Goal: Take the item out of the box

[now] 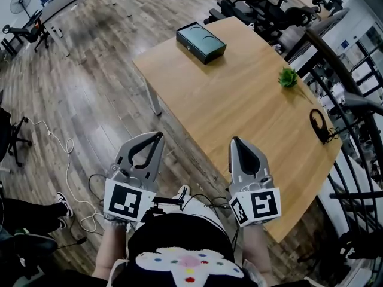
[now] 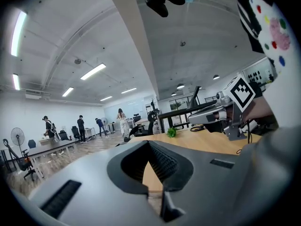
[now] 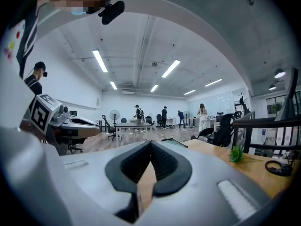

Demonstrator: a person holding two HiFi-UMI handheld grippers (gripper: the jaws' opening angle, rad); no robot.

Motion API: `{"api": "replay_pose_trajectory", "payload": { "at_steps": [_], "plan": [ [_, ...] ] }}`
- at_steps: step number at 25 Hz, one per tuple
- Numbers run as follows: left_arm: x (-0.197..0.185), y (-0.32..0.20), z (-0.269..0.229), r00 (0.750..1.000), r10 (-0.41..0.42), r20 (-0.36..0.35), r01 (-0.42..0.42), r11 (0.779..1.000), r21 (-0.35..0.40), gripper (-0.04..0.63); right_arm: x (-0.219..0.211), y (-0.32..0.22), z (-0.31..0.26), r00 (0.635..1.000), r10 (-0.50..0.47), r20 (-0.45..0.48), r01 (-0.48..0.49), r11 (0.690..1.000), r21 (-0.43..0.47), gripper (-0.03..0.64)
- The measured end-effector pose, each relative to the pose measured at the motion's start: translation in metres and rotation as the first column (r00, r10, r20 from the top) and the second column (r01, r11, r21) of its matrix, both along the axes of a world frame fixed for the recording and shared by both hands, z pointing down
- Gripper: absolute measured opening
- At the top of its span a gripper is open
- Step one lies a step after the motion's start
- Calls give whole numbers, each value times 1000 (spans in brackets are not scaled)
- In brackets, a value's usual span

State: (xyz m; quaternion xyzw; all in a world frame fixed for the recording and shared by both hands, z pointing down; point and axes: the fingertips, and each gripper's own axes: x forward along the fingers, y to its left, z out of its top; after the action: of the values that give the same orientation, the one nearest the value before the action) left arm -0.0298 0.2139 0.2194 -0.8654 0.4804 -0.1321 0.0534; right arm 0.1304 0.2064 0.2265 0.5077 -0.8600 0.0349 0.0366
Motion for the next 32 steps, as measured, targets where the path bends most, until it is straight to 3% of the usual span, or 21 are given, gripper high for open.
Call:
{"api": "replay_pose_trajectory", "payload": {
  "at_steps": [19,32],
  "plan": [
    [31,-38,6,998,43,-42,-43,999,-7,6,35,-33,1,997,55,-51,-54,998,11,9],
    [34,-124,15,993,108,-42,-109,994,-20,5,34,-98,12,991,101,-92,-102,995,-13,9]
  ]
}}
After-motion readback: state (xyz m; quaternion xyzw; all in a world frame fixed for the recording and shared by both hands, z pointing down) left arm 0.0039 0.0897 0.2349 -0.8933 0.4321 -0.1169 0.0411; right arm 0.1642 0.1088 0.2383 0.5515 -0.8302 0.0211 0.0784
